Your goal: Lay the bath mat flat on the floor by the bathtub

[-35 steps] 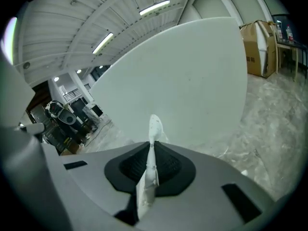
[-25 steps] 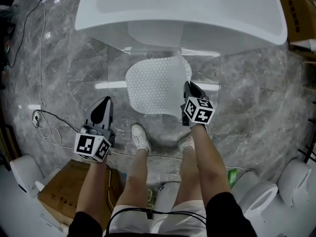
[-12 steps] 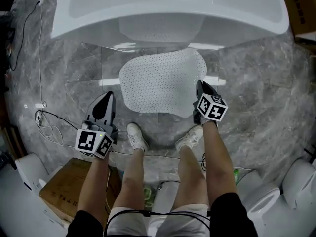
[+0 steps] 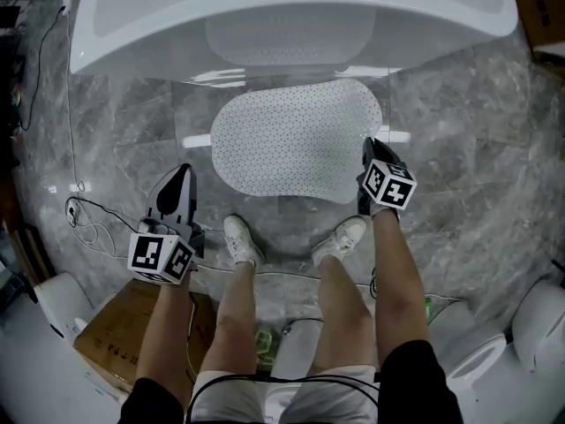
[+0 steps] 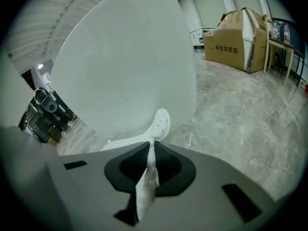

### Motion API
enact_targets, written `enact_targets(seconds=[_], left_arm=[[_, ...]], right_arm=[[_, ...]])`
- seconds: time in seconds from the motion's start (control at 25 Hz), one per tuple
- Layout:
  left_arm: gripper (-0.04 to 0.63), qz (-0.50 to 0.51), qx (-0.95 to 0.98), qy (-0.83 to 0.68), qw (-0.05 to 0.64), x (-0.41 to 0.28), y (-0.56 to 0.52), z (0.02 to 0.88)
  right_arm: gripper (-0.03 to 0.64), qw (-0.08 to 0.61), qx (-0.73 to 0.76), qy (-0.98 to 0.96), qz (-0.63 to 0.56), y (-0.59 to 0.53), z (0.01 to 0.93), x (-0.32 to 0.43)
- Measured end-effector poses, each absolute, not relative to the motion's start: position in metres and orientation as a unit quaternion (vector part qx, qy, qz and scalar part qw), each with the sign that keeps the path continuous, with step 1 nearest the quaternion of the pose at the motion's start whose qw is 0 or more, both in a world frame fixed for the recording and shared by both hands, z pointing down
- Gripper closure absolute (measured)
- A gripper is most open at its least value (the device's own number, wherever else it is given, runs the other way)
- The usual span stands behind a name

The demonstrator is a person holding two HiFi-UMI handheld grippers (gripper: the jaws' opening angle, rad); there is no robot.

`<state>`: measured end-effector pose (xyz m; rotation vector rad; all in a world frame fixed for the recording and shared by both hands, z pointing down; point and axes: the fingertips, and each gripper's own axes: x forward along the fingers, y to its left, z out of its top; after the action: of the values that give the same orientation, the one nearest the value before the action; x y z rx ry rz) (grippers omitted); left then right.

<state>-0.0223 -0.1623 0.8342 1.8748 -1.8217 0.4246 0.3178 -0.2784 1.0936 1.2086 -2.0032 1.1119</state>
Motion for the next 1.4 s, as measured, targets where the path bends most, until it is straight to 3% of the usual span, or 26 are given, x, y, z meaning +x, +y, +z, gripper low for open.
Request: enact_targets(seconds=[0.4, 0.6, 0.64, 0.8, 1.4], left_arm=[[0.581, 0.173, 0.688, -0.658, 0.253, 0.007, -0.177, 0.845], [0.581, 0.169, 0.687, -0.657, 0.26, 0.017, -0.182, 0.853], [0.581, 0.169, 0.687, -0.657, 0.261, 0.018, -0.183, 0.854], [0.581, 0.169, 0.689, -0.654, 0.264, 0.019, -0.186, 0.857], [0.581, 0.144, 0.697, -0.652, 0.261, 0.001, -0.176, 0.851]], right_arm=[[0.574, 0.335, 0.429, -0.75, 0.377, -0.279, 1.115, 0.343], [0.51, 0.398, 0.448, -0.722, 0.346, -0.274, 1.133, 0.362], [0.555, 0.402, 0.461, -0.711, 0.347, -0.275, 1.135, 0.37], [0.557, 0.417, 0.481, -0.685, 0.356, -0.275, 1.143, 0.39], [0.575, 0.385, 0.488, -0.697, 0.358, -0.261, 1.113, 0.368]])
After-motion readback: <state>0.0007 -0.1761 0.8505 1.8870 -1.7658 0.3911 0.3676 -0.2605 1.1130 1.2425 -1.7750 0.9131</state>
